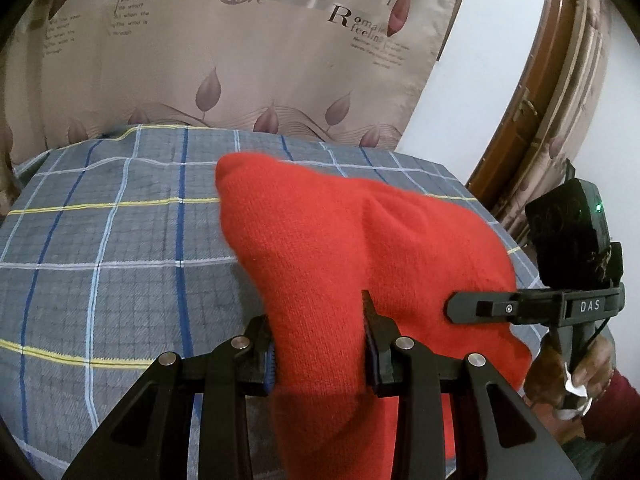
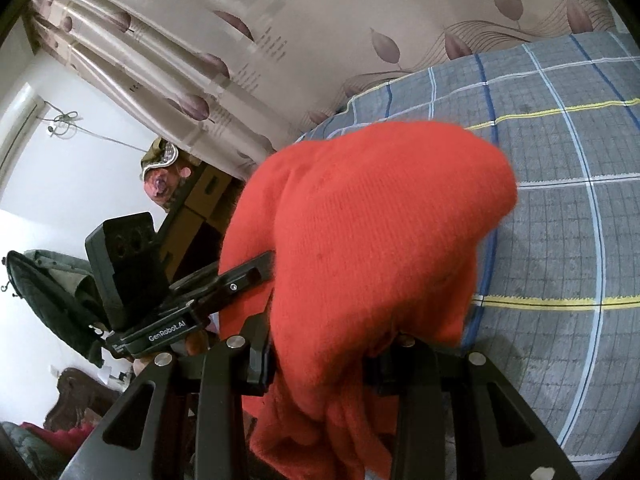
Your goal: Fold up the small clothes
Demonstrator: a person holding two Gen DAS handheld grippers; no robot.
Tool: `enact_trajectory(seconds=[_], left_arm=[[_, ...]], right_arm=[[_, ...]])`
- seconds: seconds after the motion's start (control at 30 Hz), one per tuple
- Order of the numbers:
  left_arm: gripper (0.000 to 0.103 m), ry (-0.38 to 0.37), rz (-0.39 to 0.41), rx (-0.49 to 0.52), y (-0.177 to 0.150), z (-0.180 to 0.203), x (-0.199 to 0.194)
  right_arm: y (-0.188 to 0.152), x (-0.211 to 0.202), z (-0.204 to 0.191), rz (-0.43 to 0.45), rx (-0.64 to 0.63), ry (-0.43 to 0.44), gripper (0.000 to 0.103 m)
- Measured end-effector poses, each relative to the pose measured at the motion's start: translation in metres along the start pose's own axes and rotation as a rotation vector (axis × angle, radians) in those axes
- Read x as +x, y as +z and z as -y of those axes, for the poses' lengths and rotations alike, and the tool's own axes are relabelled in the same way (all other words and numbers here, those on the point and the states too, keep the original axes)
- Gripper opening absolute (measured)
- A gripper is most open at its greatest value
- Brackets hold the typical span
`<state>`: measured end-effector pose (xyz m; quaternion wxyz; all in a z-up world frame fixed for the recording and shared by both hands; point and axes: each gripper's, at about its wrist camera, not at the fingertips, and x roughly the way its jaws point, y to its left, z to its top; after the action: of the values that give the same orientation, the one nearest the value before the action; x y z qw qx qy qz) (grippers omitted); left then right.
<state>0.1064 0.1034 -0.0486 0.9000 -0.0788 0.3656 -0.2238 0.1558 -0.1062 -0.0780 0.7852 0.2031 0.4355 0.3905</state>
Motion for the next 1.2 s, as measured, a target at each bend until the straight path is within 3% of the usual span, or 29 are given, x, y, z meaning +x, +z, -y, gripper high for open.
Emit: enact_trajectory(seconds=[0.57,1.0,1.2], left_arm=[[0.036,0.031,-0.055,-0.054,-0.042,-0.022,0.048],[0.052,0.146,0.013,-0.046,-0.059,-0.017,0.052],[0.063,0.191,0.049,-0.055,-0.065,-0.018,0.05]], right_arm=[[-0.023,0.034,0.051,-0.071,0.057,-0.059,0.033],[-0.036,0.044,0.054,-0.055,-0.028,-0.178,0.04],[-0.039,0.046,0.046,-0.048,-0.08,-0.23,0.048]])
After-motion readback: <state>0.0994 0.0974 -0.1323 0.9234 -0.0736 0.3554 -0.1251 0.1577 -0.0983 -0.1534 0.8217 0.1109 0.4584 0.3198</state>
